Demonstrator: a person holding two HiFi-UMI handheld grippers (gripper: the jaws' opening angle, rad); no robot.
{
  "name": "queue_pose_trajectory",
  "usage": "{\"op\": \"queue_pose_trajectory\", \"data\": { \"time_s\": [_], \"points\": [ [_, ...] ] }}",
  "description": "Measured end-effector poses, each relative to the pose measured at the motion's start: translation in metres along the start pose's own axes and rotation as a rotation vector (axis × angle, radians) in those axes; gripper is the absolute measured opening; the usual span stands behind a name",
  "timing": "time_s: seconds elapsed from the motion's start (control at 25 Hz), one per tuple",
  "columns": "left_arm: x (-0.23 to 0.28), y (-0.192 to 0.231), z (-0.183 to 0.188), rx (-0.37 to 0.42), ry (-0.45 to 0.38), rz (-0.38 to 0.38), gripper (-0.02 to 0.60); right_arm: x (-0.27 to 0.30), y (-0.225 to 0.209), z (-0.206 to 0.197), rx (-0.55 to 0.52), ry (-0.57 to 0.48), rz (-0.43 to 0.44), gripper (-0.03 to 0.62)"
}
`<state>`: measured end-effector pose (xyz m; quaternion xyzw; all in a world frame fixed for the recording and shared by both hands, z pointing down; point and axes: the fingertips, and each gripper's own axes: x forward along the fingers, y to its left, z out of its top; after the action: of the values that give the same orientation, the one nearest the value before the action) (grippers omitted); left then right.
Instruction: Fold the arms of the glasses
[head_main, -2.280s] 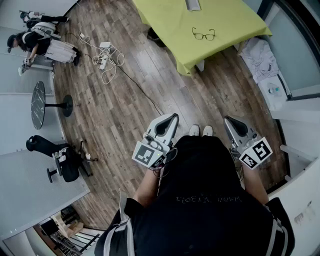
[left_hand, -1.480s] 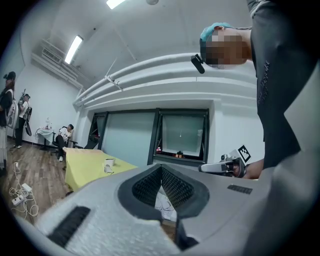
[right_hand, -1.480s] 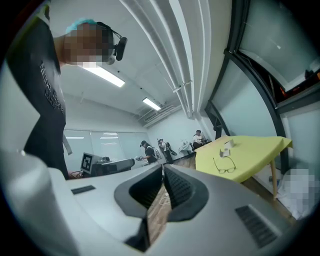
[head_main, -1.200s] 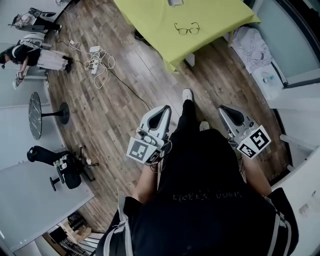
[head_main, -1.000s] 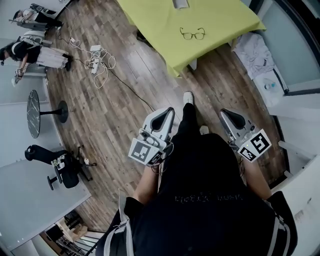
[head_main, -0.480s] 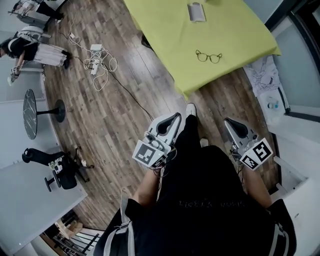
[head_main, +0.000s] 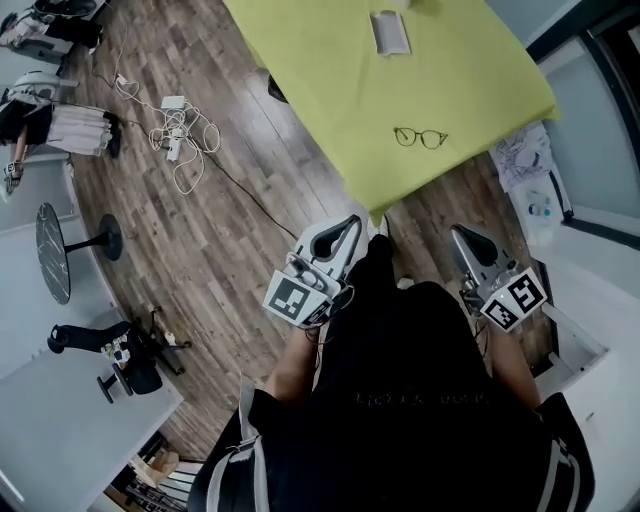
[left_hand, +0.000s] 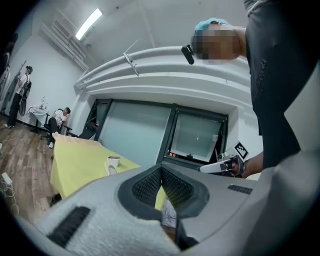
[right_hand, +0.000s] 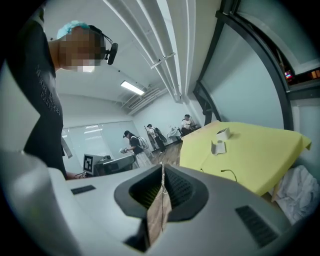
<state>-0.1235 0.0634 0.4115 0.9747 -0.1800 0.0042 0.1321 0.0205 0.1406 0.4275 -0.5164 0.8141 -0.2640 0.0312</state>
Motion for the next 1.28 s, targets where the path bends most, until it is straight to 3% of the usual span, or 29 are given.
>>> {"op": "queue_pose_trajectory", "data": {
  "time_s": [0.24,0.56,0.84,1.28],
  "points": [
    [0.022,0.027,0.0,0.018,0.026,-0.047,0.018,0.013,-0.018,0.008,-0.002,0.01,-0.059,0.032],
    [0.049,0.028,0.002,0.015,0.03,-0.067,0.018,0.015,-0.04,0.026,-0.016,-0.005,-0.062,0.032],
    [0.076,0.041,0.006,0.043,0.038,-0.002,0.018,0.038,-0.069,0.043,-0.031,-0.032,0.065,0.032],
    [0.127,0.038,0.018,0.035,0.041,0.092,0.018,0.052,-0.13,0.069,-0.09,0.039,0.184,0.032]
  ]
}}
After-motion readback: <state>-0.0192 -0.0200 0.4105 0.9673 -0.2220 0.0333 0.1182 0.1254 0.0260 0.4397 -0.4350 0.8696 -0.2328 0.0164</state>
